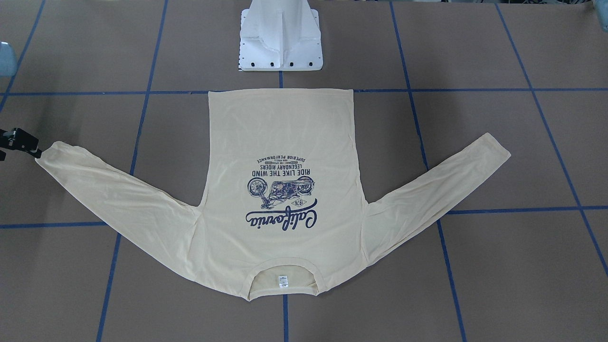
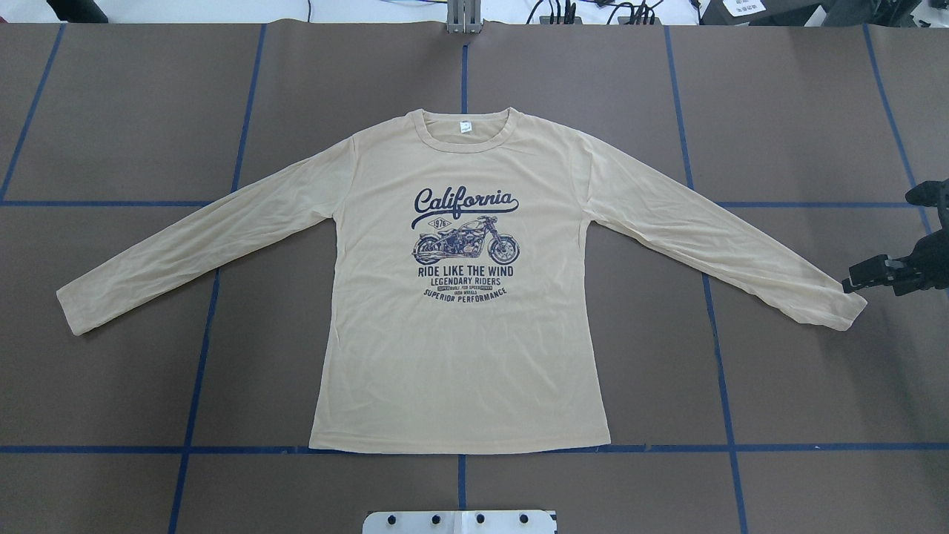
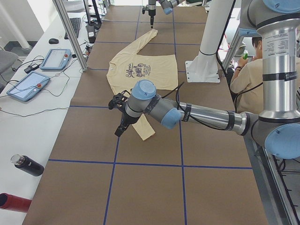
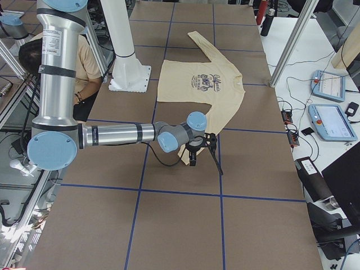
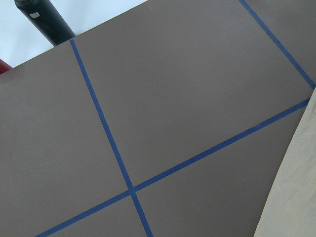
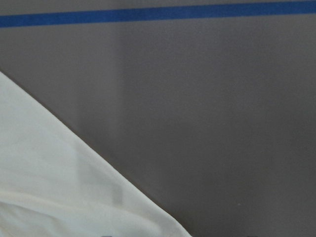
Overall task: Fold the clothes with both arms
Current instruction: 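Reach the right gripper to the nearest sleeve cuff and grasp it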
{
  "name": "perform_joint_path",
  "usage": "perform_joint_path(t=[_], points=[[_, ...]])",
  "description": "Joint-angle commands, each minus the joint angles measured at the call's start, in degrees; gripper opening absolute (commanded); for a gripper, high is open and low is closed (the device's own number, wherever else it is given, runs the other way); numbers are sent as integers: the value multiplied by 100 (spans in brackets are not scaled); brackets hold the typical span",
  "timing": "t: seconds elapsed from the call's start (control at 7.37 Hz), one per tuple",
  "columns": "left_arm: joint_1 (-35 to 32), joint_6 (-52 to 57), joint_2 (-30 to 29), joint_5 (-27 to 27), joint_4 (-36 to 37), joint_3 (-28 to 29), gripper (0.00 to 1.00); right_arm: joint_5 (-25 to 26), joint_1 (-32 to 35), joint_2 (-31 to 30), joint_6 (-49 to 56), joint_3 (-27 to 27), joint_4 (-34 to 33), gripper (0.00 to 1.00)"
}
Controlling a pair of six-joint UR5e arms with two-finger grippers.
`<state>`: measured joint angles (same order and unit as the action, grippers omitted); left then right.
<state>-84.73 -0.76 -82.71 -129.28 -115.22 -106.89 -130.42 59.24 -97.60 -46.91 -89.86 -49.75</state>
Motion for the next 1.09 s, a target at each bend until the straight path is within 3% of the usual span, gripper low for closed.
perform_joint_path(t=[0.0, 0.41, 0.54, 0.68, 0.95], points=[[9, -125, -17, 0, 0, -16, 100, 17, -203, -74, -855, 224, 694, 86], [0, -135, -18, 9, 0, -60, 100, 70, -194, -224, -820, 232, 694, 71], [0, -135, -9, 17, 0, -69, 100, 113, -194, -233, -829, 206, 694, 31], [0, -126, -9, 35, 0, -69, 100, 114, -194, -207, -829, 206, 694, 0], [0, -126, 0, 52, 0, -69, 100, 87, -202, -93, -855, 197, 634, 0]])
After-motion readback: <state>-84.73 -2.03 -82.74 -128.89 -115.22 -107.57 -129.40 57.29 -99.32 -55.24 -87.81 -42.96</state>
